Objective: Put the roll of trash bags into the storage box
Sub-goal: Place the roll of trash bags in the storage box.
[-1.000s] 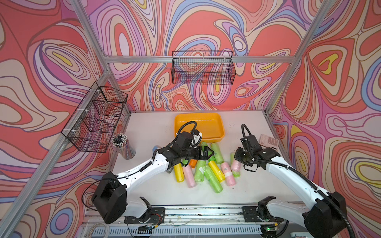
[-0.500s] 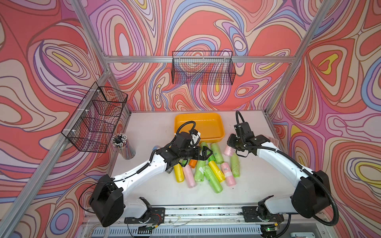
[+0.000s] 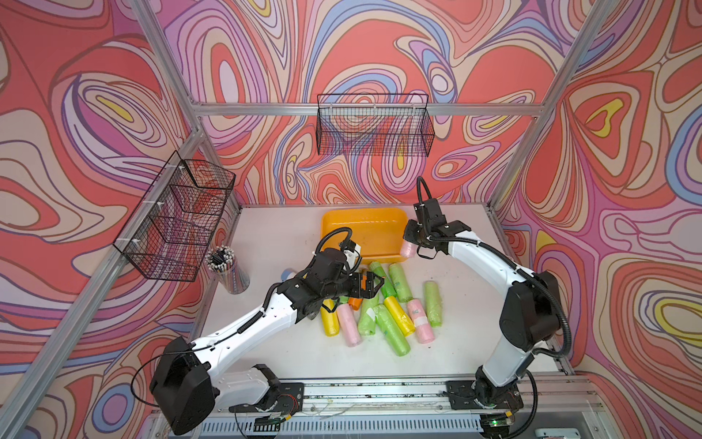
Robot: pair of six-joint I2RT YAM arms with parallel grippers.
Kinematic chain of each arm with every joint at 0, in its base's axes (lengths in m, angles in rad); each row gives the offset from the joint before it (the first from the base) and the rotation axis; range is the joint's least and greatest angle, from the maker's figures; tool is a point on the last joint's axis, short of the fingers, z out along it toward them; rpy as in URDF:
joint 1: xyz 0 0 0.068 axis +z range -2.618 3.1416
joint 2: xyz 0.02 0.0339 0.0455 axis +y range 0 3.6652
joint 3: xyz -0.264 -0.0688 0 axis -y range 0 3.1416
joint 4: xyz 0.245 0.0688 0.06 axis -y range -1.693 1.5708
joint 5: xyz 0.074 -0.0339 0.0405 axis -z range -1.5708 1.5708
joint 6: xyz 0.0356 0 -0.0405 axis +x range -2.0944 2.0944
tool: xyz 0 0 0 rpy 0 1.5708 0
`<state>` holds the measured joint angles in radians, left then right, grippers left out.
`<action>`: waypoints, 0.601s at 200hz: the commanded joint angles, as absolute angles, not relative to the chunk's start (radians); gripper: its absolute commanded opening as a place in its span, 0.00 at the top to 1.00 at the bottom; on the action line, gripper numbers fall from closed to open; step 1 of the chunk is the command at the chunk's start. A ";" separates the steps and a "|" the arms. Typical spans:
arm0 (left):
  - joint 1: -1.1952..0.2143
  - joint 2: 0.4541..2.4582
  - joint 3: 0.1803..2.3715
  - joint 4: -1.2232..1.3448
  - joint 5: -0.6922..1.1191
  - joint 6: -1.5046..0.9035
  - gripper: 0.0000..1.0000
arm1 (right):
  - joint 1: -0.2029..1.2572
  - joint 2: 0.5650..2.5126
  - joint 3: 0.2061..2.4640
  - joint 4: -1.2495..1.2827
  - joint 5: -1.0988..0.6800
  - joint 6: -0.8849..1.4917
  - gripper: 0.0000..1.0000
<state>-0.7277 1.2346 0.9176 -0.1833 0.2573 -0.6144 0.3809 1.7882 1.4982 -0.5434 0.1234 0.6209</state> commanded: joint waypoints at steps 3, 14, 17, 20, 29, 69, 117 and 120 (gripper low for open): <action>-0.733 1.210 0.897 -0.187 0.219 -0.622 0.00 | 0.393 1.872 1.601 -0.535 0.143 0.581 0.81; -0.734 1.208 0.896 -0.189 0.215 -0.621 0.00 | 0.397 1.903 1.635 -0.543 0.147 0.575 0.82; -0.733 1.208 0.896 -0.189 0.215 -0.622 0.00 | 0.397 1.915 1.648 -0.546 0.148 0.571 0.82; -0.734 1.208 0.896 -0.190 0.212 -0.622 0.00 | 0.398 1.919 1.652 -0.546 0.150 0.568 0.82; -0.734 1.207 0.896 -0.191 0.208 -0.621 0.00 | 0.401 1.942 1.680 -0.549 0.156 0.561 0.82; -0.733 1.202 0.884 -0.187 0.189 -0.624 0.00 | 0.411 2.062 1.816 -0.580 0.178 0.518 0.83; -0.734 1.184 0.858 -0.181 0.164 -0.629 0.00 | 0.429 2.203 1.979 -0.652 0.255 0.445 0.84; -0.734 1.182 0.858 -0.182 0.162 -0.630 0.00 | 0.430 2.209 1.985 -0.653 0.263 0.440 0.84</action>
<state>-0.7277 1.2110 0.8742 -0.1829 0.1928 -0.6182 0.4164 2.1548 1.9182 -0.6083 0.1867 0.4973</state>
